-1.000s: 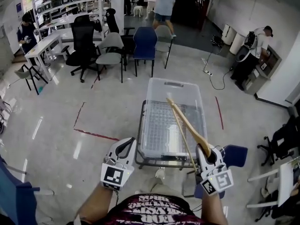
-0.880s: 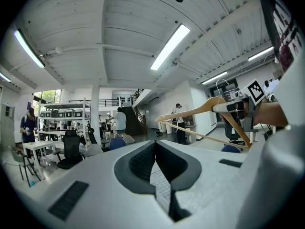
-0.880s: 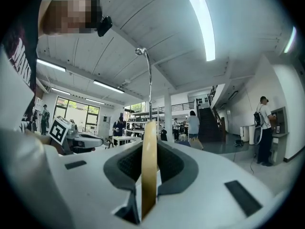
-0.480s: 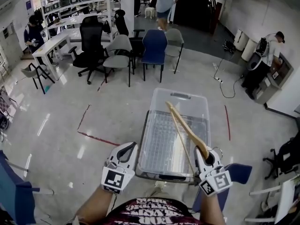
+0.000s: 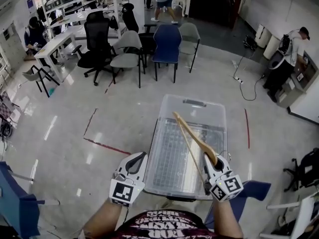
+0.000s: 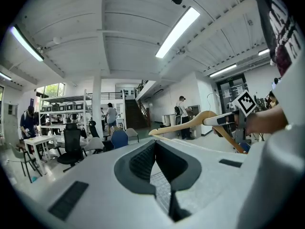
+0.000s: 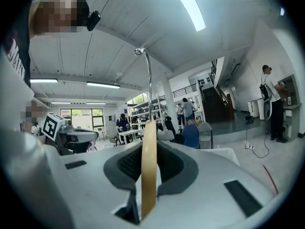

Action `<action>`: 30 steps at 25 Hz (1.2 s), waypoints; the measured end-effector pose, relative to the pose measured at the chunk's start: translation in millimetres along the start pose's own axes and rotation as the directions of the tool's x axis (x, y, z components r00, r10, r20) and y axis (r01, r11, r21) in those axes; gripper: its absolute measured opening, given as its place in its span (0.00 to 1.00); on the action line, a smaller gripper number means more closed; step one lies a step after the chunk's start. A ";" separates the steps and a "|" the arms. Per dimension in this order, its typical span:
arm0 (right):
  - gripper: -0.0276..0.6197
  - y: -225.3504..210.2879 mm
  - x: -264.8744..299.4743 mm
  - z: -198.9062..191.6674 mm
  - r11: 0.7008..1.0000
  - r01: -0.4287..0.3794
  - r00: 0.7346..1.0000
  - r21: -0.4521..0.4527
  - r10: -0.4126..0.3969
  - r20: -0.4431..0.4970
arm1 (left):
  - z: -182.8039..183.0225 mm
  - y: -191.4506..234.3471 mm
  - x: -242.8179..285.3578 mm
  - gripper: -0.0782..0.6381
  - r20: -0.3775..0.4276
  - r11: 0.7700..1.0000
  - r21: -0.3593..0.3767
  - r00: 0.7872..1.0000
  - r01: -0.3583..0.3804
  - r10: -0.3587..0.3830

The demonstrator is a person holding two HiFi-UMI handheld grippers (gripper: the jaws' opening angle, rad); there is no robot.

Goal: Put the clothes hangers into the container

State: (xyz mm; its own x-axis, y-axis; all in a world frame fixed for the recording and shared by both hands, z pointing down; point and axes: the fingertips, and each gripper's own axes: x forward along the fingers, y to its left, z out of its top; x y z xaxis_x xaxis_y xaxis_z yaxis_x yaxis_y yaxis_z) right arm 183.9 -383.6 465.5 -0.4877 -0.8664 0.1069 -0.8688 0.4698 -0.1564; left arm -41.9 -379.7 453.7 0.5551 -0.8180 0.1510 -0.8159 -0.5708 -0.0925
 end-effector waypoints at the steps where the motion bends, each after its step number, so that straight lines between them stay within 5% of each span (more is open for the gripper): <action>1: 0.13 -5.1 5.9 -7.2 1.000 -0.001 1.000 0.010 0.001 -0.016 | -1.3 0.8 3.6 0.12 -0.006 1.000 -0.004 1.000 -0.002 0.002; 11: 0.13 -59.9 44.5 -132.2 0.982 0.058 0.971 0.180 -0.013 -0.239 | -20.8 4.6 26.9 0.12 -0.067 0.999 -0.034 0.998 -0.019 0.017; 23: 0.13 -80.7 77.8 -282.5 0.964 0.054 0.853 0.261 0.091 -0.513 | -32.8 8.6 25.7 0.12 -0.126 0.998 -0.027 0.990 -0.061 0.058; 30: 0.14 -92.5 90.6 -343.8 0.927 0.073 0.811 0.368 0.159 -0.563 | -41.6 10.2 16.6 0.12 -0.173 0.996 -0.006 0.981 -0.091 0.089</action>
State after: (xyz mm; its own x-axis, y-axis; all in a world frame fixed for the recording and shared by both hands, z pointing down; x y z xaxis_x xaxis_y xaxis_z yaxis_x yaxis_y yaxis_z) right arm 190.8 -447.4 827.3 -0.5820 -0.5322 0.6148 -0.8097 0.3096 -0.4985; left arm -47.8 -396.2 496.2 0.4441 -0.8407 0.3097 -0.8640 -0.4934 -0.1003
